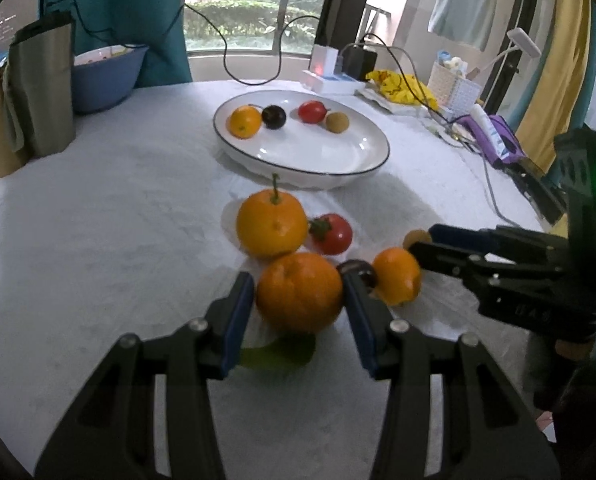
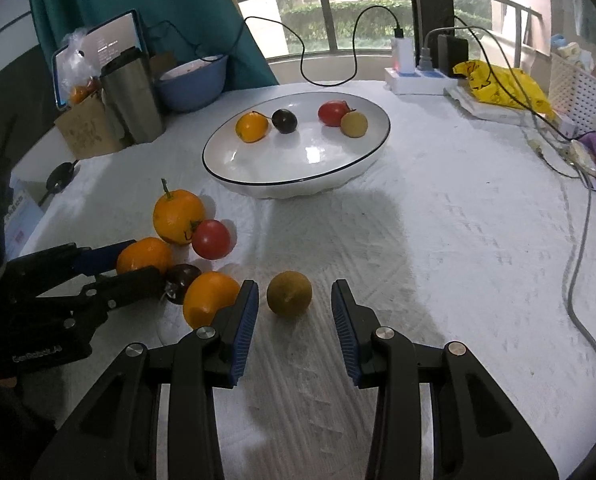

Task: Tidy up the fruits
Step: 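Grasp another brown round fruit with the right tool while the left tool grasps a large mandarin, then carry both fruits onto the white plate and open both tools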

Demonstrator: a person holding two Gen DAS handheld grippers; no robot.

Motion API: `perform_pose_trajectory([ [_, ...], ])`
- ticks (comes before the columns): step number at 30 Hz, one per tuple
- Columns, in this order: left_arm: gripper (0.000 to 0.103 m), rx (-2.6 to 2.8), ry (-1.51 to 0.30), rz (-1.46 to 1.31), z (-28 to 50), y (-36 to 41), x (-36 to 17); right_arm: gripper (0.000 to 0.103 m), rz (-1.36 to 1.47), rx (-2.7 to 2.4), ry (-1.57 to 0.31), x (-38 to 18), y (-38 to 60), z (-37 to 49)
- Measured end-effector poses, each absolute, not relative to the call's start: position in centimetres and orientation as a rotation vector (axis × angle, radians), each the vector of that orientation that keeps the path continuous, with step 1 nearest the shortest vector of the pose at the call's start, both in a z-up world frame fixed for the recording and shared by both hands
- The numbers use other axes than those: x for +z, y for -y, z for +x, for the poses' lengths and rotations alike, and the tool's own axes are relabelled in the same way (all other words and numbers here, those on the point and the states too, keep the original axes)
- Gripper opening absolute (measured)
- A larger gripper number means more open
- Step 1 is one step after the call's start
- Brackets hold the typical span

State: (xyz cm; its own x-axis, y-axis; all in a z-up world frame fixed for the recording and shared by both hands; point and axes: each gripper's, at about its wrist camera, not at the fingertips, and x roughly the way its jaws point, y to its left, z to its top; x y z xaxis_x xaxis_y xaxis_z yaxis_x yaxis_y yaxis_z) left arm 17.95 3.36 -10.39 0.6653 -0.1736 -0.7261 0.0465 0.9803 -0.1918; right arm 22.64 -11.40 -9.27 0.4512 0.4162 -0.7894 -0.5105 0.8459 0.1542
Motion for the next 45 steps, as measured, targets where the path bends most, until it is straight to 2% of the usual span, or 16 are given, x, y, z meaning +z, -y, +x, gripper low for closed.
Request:
perform_pose_trajectory([
  [6,0.046,-0.131,-0.825,-0.131,18.1,-3.1,-10.2,0.039,-0.120,0.584,-0.963,-9.7,10.9,23.0],
  [8,0.045,-0.134,-0.825,-0.137,18.1,-3.2,-10.2,0.030,-0.116,0.590,-0.966,-9.7,10.9,23.1],
  [11,0.045,-0.141,-0.823,-0.146,18.0,-3.3,-10.2,0.027,-0.114,0.591,-0.963,-9.7,11.0,23.0],
  [29,0.045,-0.130,-0.739,-0.140,17.4,-3.6,-6.1,0.026,-0.110,0.593,-0.878,-6.5,11.6,23.5],
  [45,0.045,-0.128,-0.689,-0.118,20.9,-4.4,-3.8,0.026,-0.139,0.577,-0.815,-4.3,11.2,26.1],
])
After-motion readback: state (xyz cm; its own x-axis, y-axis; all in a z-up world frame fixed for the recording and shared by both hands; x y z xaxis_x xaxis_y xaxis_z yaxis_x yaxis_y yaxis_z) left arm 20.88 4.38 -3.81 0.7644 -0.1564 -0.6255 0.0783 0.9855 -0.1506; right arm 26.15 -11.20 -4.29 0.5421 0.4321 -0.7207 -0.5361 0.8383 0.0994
